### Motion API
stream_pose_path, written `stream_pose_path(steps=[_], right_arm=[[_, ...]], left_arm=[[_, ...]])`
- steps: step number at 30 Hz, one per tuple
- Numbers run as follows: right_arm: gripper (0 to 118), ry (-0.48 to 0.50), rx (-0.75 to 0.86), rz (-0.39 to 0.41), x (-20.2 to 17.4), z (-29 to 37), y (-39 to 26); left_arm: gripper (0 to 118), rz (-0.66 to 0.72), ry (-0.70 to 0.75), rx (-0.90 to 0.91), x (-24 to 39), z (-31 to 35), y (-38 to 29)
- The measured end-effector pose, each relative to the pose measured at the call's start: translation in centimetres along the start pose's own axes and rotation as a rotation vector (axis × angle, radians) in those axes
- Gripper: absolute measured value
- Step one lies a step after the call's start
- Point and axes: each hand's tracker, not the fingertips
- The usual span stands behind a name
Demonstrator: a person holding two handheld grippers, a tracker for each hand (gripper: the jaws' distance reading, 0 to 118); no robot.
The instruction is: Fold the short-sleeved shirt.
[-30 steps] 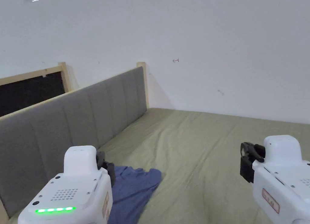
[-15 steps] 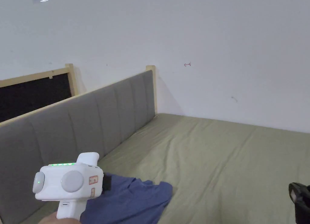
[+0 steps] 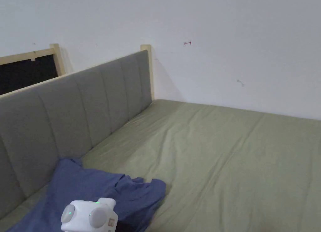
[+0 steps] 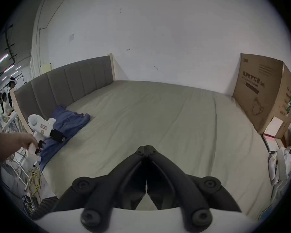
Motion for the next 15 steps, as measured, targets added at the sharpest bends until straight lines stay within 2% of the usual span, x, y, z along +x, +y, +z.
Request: stream_pose_path(steps=[2,6,8,9,10,11,12,14,15], right_arm=[[0,-0.005,-0.006,-0.006,0.3,-0.2,-0.2],[0,0.001,-0.011,-0.037,0.6,-0.4,-0.3],[0,0.007,-0.013,-0.046,0.7,-0.3,-0.3],[0,0.011,-0.013,-0.05,0.7,-0.2,-0.2],[0,0.014,-0.011,-0.053,0.7,0.0,-0.1],[0,0.017,-0.007,-0.055,0.7,0.2,0.0],[0,0.02,-0.003,-0.057,0.7,0.5,0.1],[0,0.025,0.004,-0.062,0.9,1.2,0.4],[0,0.02,0.008,-0.062,0.9,1.6,0.6]], left_arm=[[118,0.046,-0.026,0.003,-0.8,-0.3,-0.2],[117,-0.007,-0.046,-0.004,-0.8,1.7,0.0],[93,-0.018,-0.046,0.051,-0.6,3.4,-0.1],[73,-0.03,-0.029,0.1,-0.9,4.0,-1.0],[36,-0.033,-0.027,0.126,-1.0,4.9,-1.1],[9,-0.027,-0.021,0.119,-1.1,5.5,-1.2],[6,-0.03,0.021,0.13,-1.3,6.3,-1.3],[6,-0.01,-0.051,0.199,-2.3,8.0,-1.6],[6,-0.043,-0.019,0.237,-1.9,9.7,-1.0]])
